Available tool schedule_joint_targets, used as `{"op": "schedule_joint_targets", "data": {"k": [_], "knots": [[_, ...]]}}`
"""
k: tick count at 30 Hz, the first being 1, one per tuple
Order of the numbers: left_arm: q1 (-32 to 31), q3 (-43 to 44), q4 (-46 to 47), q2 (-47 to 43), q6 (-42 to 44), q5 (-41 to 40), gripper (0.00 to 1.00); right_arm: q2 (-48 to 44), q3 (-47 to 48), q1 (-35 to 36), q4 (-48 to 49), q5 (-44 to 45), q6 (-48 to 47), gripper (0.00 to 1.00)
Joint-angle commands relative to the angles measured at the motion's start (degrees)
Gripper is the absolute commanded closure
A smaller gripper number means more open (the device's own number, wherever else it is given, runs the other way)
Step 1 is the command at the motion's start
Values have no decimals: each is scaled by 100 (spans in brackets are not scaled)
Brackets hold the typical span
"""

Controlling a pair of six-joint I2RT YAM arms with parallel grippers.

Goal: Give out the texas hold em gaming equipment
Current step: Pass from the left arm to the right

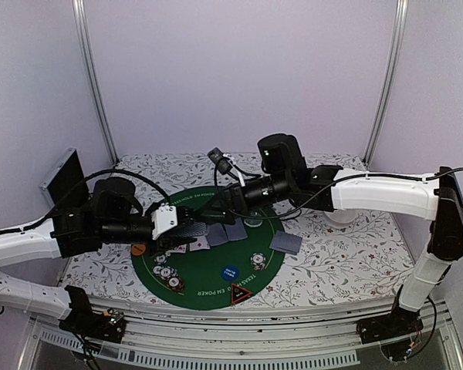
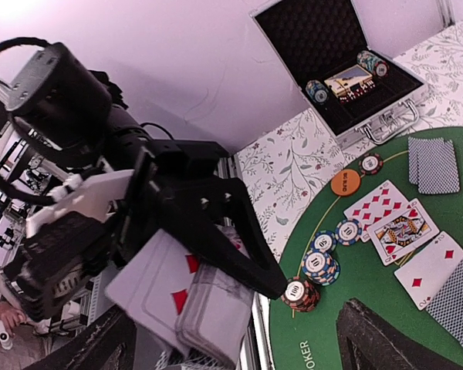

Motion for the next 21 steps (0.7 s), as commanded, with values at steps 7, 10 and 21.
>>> {"op": "schedule_joint_targets", "data": {"k": [7,10,21], "knots": [[-97,157,30,4,93,-103,66,754,679,149,-81,11,104,55],[-102,161,25,-4,100,-176,66,898,745,157,-151,-123,191,75],[-98,56,250,-43,-108,-1163,2,-47,-254,-492,-538,59,577,98]]}}
